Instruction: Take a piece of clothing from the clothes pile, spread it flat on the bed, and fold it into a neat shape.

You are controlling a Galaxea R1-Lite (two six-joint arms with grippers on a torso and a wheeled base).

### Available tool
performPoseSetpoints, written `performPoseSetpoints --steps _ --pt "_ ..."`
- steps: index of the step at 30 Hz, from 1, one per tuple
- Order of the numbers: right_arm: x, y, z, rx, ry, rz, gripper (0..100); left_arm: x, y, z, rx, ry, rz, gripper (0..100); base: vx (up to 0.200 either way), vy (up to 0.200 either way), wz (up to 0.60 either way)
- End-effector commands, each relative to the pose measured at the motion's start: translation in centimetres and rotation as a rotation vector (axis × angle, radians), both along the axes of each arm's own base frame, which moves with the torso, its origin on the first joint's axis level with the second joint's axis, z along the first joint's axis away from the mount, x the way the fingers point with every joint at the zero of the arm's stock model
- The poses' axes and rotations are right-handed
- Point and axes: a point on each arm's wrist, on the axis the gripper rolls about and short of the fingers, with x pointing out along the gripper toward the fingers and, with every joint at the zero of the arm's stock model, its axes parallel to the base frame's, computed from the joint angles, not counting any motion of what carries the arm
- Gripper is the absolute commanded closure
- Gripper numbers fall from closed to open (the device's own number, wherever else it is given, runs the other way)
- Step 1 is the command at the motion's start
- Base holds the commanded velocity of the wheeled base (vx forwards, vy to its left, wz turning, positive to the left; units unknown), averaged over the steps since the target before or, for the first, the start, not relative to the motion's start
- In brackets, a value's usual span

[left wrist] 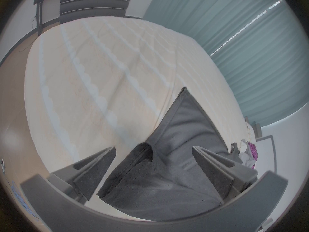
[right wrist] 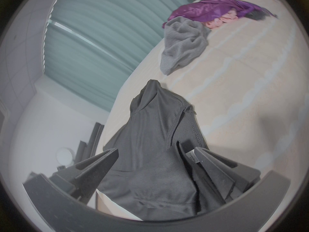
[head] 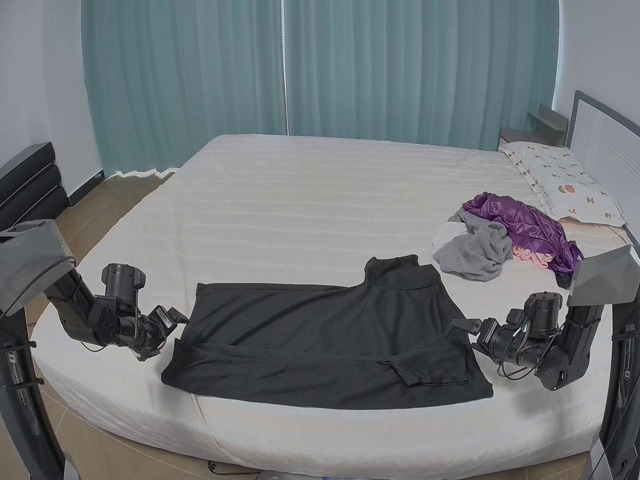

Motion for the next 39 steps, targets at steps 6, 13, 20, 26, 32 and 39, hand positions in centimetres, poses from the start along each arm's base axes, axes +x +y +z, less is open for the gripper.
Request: performPoseSetpoints --steps 6,13,20,26,32,39 --pt "-0.6 0.3 0.7 0.115 0.028 -0.065 0 3.6 1.1 4.5 -0.004 -0.194 0.019 0 0.0 0.0 0.0" --pt "-1.0 0.4 0.6 0.11 0.039 -0.054 0 9.2 0.1 1.9 0.029 -0.257 -0.099 0 0.0 0.0 0.0" --pt "-1.3 0.5 0.2 0.084 0.045 -0.04 0 12.1 -0.9 -0.7 0.071 -0.297 -0.19 0 0.0 0.0 0.0" --pt "-1.5 0.7 -0.2 0.057 0.048 -0.018 0 13.2 -0.8 -3.8 0.11 -0.333 -0.188 0 0.0 0.0 0.0" --pt "-1.5 0.8 -0.3 0.055 0.052 -0.016 0 13.6 -0.5 -4.2 0.118 -0.34 -0.172 0 0.0 0.0 0.0" --pt "-1.6 0.9 -0.3 0.052 0.05 -0.011 0 14.4 -0.8 -4.9 0.108 -0.353 -0.179 0 0.0 0.0 0.0"
